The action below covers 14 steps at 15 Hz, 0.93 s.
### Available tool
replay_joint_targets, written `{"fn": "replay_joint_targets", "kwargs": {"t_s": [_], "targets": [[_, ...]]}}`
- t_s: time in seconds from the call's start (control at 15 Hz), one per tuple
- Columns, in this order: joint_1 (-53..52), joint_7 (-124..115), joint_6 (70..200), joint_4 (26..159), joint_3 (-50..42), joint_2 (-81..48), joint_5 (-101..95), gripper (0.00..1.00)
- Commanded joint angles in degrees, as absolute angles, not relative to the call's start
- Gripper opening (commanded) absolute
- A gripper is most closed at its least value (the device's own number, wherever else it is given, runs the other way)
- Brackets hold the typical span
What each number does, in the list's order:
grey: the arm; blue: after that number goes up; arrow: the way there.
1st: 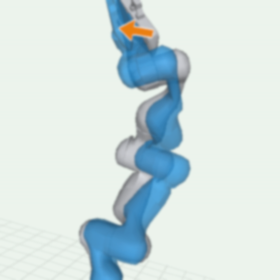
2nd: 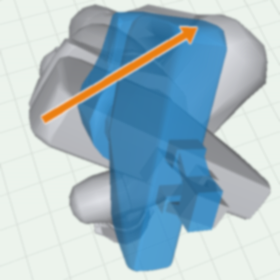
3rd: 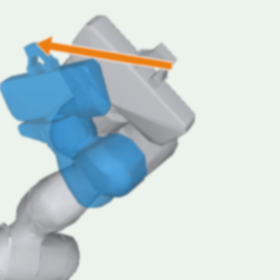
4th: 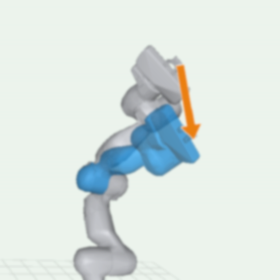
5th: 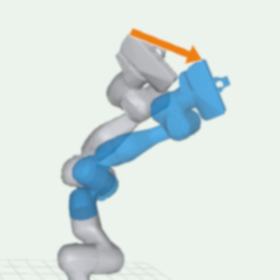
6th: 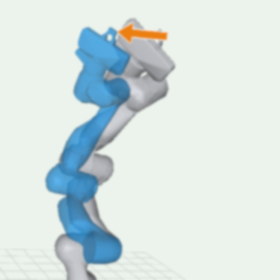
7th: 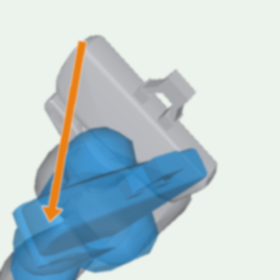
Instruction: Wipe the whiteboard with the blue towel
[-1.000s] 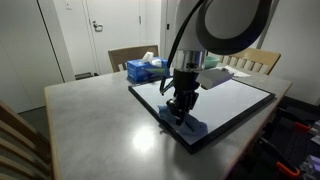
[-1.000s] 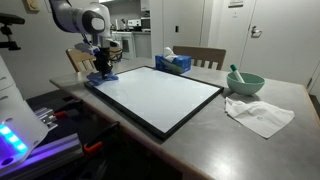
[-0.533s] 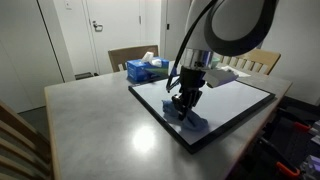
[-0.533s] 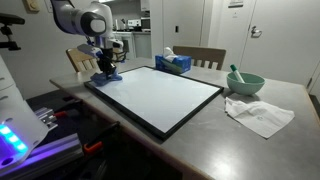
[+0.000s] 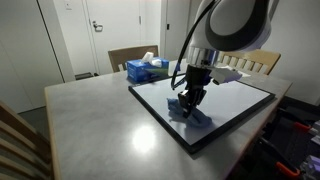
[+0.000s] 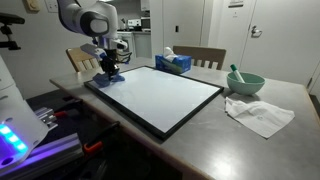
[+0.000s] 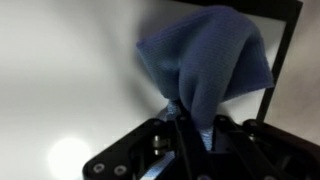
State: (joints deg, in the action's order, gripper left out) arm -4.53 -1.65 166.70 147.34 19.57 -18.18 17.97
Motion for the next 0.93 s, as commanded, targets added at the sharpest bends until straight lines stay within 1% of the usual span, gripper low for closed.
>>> {"fn": "replay_joint_targets", "kwargs": {"t_s": [0.0,0.33,0.47,0.53,0.73,0.8,0.87], "targets": [[0.28,4.0,167.62,151.75,20.8,-22.23,20.65,0.04],[4.39,8.2,167.53,154.63,23.16,-20.29,26.38,0.04],[1.57,5.21,166.27,154.25,21.29,-18.13,24.82,0.04],[1.32,4.75,166.24,151.48,22.4,-15.49,25.74,0.16],[1.13,4.67,166.22,151.91,22.15,-15.17,25.71,0.16],[-0.17,3.32,165.38,151.36,20.79,-15.73,23.7,0.04],[-0.18,3.61,165.13,150.98,20.69,-16.32,23.27,0.04]]}}
